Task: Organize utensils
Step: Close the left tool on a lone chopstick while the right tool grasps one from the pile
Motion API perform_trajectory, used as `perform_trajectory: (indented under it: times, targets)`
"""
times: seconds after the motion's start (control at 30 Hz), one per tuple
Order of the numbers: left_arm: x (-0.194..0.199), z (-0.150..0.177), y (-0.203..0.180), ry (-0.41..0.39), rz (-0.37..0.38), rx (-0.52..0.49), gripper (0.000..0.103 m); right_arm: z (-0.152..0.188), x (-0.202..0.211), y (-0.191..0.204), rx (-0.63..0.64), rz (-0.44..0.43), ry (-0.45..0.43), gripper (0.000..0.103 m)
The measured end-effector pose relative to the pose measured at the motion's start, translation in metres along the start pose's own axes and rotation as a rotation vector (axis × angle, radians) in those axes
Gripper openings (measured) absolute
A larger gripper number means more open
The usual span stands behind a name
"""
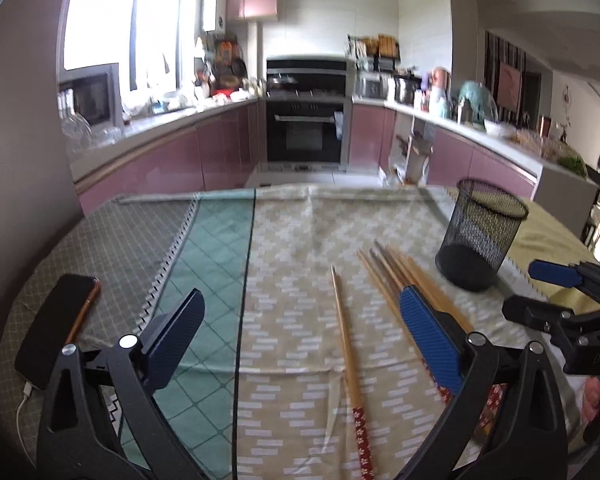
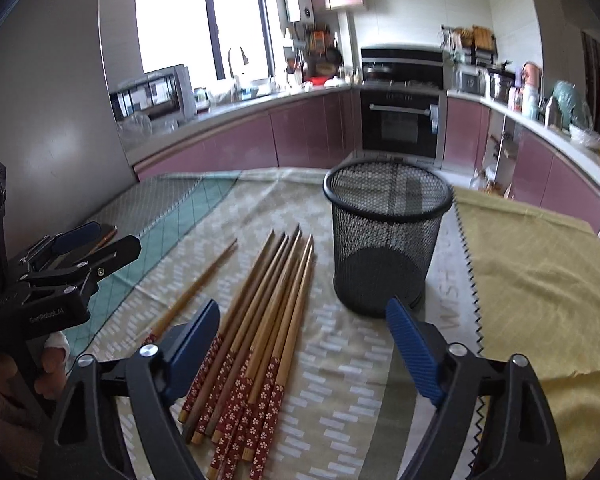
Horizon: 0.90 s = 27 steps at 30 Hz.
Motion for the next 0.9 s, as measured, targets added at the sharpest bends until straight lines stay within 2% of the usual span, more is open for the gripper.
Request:
perform_trajectory:
  times: [0.03, 0.13, 0.2, 0.57, 0.73, 0.9]
  targets:
    - [-0.006, 0.003, -0.002, 0.026, 0.011, -0.009, 0.088, 0.002, -0.004, -0.002, -0.005, -0.007, 0.022, 0.063]
    - [-0.022, 0.012, -0.008, 0.085, 0.043, -0.045, 0.08, 0.008, -0.018, -0.005, -0.024, -0.026, 0.081, 0.045]
    - [-0.031, 0.017, -0.013, 0.112, 0.063, -0.061, 0.075, 0.009, -0.024, -0.005, -0.024, -0.035, 0.109, 0.038]
    - [-0.064, 0.034, -0.034, 0.252, 0.125, -0.097, 0.047, 0.01, -0.048, -0.007, 0.001, -0.02, 0.204, 0.027]
    - [-0.074, 0.038, -0.04, 0.286, 0.147, -0.101, 0.04, 0.01, -0.051, -0.012, -0.012, -0.018, 0.215, 0.025]
    - [-0.08, 0.036, -0.044, 0.298, 0.152, -0.115, 0.04, 0.011, -0.057, -0.009, 0.04, 0.017, 0.236, 0.025]
Point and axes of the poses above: each gripper's, at about its wrist camera, not at the fingertips, and x roughly against the way its jaws point, y to its left, z to its underside, the point moved 9 cm from there along -x, roughly the way its jaws point, and after that the axes turned 9 degrees about -z, right-handed, at the moved point
